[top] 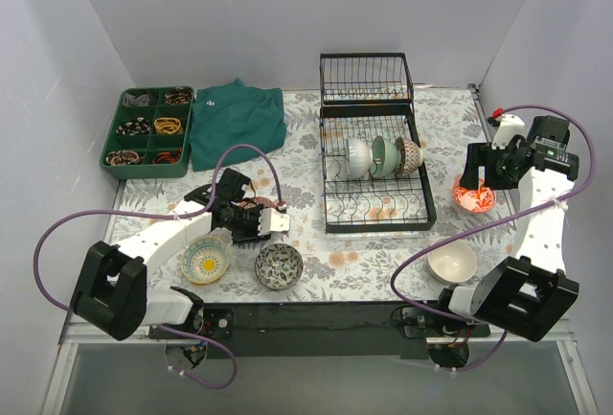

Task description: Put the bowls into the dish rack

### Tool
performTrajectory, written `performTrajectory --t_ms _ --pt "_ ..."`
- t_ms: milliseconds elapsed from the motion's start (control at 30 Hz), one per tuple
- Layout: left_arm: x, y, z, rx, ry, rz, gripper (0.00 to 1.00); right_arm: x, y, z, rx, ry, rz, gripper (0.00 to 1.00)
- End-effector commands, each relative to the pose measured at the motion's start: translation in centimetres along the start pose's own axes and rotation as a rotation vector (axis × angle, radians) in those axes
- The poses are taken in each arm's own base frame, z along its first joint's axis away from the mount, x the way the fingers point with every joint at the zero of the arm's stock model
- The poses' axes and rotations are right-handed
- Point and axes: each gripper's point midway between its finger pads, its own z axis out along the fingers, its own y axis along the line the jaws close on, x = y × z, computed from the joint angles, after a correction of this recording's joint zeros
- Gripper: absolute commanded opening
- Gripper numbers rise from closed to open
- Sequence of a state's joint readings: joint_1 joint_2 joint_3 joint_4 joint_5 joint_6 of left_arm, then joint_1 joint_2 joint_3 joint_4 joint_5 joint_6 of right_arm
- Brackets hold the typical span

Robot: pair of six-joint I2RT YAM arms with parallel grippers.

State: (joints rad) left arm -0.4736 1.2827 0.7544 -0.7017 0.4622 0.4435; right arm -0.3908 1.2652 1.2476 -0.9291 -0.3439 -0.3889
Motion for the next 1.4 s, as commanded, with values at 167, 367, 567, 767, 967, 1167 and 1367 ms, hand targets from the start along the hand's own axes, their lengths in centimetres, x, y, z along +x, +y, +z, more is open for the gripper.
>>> performTrajectory --t_ms 167,367,567,767,967,1167,1367 --pt "-0.7 1.5 -0.1 -0.056 -0.009 -0.045 0.05 -2.0 -0.4 -0.6 0.018 -0.061 -0.008 0.83" --pt "-2.0 3.0 -1.8 -0.089 -0.003 -0.049 0.0 -2.0 -0.5 -0.5 0.017 -0.061 -0.005 0.83" --pt "-7.4 7.6 -5.4 -0.171 -0.092 -0.128 0.0 -1.9 -0.8 -0.5 0.032 -0.053 -0.005 0.83" --pt "-15.6 14.7 -7.1 -0.198 -0.32 -0.34 0.0 -2.2 -1.3 -0.6 0.048 -0.034 -0.002 0.83" --pt "-23.9 19.6 -10.3 -0.054 -0.756 -0.641 0.0 -2.8 -2.3 -1.0 0.087 -0.008 -0.004 0.82" --pt "-26.5 20.0 -11.5 0.125 -1.029 -0.827 0.0 -1.6 -3.1 -0.9 0.124 0.056 0.002 0.83" --pt "-26.0 21.0 -10.1 0.181 -1.059 -1.011 0.0 -0.4 -3.7 -1.0 0.161 0.1 -0.009 0.82"
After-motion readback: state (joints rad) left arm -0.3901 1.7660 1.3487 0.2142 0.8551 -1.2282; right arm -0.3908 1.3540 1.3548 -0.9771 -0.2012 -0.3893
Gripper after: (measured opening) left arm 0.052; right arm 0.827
